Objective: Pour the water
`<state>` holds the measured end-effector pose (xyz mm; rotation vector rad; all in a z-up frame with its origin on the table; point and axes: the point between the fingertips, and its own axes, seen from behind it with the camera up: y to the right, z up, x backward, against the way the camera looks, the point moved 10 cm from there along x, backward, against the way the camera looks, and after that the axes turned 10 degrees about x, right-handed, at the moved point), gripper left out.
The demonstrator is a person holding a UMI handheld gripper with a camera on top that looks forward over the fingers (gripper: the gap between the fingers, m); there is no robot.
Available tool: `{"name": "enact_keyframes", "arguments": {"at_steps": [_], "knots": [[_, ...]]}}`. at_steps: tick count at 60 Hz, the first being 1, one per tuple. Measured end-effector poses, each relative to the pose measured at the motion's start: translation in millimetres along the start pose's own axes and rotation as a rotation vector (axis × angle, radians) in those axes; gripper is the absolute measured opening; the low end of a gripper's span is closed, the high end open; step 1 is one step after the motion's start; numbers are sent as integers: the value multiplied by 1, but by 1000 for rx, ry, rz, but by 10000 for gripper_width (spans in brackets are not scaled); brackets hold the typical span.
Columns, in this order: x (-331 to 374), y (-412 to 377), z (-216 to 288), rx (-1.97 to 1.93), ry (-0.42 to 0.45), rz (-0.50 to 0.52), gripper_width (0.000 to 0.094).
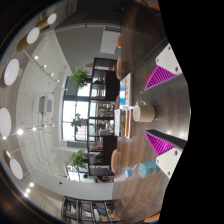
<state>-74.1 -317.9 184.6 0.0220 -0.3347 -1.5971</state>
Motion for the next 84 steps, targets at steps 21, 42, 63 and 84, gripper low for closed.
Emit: {"name": "enact_keyframes", "arguments": {"at_steps": [21,42,63,84], "knots": [[-6,-131,-36,-31,16,114,773],[-61,-220,-16,7,62,196,779],[-121,-247,-15,-27,41,230,681],[-122,-247,-12,3,69,244,302]]}}
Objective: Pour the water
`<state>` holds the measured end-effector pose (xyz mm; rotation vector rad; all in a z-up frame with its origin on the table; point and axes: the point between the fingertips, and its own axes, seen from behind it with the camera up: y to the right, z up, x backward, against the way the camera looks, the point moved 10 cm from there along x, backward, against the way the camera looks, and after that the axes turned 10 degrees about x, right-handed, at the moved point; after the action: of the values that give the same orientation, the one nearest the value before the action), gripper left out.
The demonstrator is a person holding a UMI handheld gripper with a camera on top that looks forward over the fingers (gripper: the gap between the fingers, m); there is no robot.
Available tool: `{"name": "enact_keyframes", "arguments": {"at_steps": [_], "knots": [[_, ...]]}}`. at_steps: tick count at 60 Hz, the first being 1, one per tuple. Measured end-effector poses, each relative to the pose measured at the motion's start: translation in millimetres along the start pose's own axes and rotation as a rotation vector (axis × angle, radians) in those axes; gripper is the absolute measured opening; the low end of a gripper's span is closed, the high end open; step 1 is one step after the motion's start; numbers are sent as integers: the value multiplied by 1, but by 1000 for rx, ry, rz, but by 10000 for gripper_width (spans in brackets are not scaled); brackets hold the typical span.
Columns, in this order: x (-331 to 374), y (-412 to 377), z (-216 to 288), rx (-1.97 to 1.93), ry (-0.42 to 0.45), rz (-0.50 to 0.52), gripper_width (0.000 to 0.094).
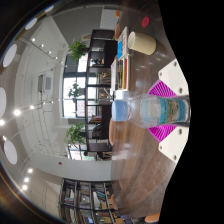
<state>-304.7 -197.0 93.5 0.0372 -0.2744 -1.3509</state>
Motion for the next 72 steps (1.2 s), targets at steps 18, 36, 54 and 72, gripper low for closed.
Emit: {"name": "enact_keyframes", "arguments": {"at_steps": [18,36,54,72], "knots": [[-11,14,6,-134,1,18,278],[-51,84,54,-822,90,57,279],[-70,154,77,-1620,335,131,276],[-52,207,82,-2116,516,123,278]]}}
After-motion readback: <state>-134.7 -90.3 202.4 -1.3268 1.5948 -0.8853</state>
